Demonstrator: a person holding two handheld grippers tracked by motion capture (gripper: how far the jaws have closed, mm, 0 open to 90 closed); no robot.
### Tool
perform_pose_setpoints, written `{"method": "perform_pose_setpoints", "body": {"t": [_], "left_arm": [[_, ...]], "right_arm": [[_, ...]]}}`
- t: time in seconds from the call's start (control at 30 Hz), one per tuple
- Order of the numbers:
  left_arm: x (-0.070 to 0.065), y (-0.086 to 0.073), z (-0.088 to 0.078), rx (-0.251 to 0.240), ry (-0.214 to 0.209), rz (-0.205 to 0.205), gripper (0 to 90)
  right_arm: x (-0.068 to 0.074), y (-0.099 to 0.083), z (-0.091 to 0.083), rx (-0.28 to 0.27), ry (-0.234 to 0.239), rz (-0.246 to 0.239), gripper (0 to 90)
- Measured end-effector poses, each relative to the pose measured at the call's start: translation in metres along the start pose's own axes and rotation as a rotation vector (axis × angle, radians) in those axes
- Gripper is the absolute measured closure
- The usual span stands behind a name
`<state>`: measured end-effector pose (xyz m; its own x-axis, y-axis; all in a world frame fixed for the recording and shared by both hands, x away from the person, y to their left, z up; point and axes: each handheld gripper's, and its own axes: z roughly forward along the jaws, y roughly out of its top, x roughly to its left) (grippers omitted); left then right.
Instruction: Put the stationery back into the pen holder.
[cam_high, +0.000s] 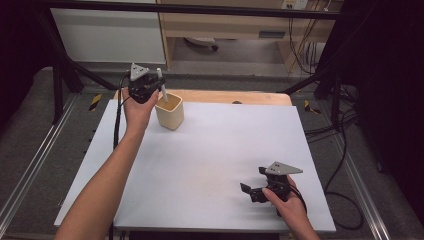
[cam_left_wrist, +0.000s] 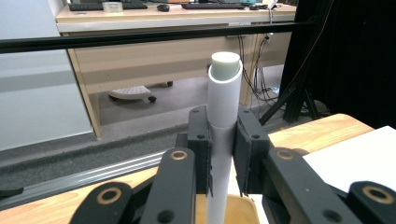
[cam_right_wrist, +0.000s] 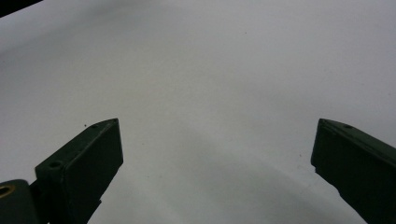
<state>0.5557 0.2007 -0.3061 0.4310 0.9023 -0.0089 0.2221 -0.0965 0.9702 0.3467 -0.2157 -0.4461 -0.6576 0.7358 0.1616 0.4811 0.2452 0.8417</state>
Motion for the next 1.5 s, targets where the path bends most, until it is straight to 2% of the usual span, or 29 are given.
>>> {"method": "perform_pose_setpoints", "body": {"t": [0.47, 0.7, 1.1, 1.23, 1.3, 1.37, 1.5], "left_arm": [[0.005, -0.02, 0.004, 0.032, 0.0, -0.048, 78.5], [0.003, -0.03, 0.008, 0.056, -0.003, -0.054, 78.5], [-0.006, -0.038, 0.014, 0.087, -0.006, -0.012, 78.4], [-0.007, -0.044, 0.016, 0.097, -0.003, -0.017, 78.4], [-0.007, -0.046, 0.016, 0.097, -0.014, -0.02, 78.1], [-0.008, -0.045, 0.015, 0.094, -0.017, -0.022, 75.5], [-0.011, -0.038, 0.008, 0.057, 0.02, 0.01, 54.0]], "right_arm": [[0.0, 0.0, 0.001, 0.003, -0.006, -0.005, 2.3], [0.001, 0.0, 0.001, 0.004, -0.004, -0.004, 2.3], [0.001, -0.001, 0.001, 0.006, -0.005, -0.003, 2.3], [0.001, 0.0, 0.001, 0.007, -0.003, -0.004, 2.3], [0.001, 0.0, 0.001, 0.007, -0.003, -0.005, 2.3], [0.001, 0.0, 0.001, 0.005, -0.003, -0.005, 2.3], [0.001, 0.0, 0.001, 0.002, -0.003, -0.007, 2.3]]}}
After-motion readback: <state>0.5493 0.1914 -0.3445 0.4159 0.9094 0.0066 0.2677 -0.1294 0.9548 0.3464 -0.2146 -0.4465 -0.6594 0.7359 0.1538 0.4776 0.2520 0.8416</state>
